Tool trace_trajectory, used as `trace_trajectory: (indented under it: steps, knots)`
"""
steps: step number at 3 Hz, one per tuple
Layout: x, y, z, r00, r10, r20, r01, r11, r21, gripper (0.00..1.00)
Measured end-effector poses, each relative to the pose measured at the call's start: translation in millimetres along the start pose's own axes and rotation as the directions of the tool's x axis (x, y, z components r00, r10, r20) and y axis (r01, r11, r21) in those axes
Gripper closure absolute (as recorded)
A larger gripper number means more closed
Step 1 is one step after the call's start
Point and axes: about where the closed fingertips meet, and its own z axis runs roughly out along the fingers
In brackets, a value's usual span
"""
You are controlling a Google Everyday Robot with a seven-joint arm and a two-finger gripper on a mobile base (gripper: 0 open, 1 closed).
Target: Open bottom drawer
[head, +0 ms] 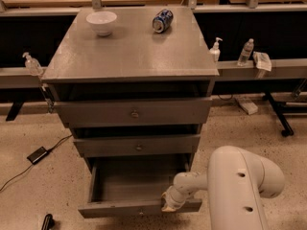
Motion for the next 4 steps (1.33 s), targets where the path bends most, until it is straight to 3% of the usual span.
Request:
trace_trajectory:
  steps: [1,2,4]
  knots:
    - [0,1,1,1.000,0.000,0.000,0.000,1.0000,-0.002,0.05]
    - [-1,2,-3,1.000,-0.003,0.004,0.003,1.0000,0.005,0.00]
    - [-7,-1,-57,0.998,-0.047,0.034,0.043,0.9934,0.106,0.00]
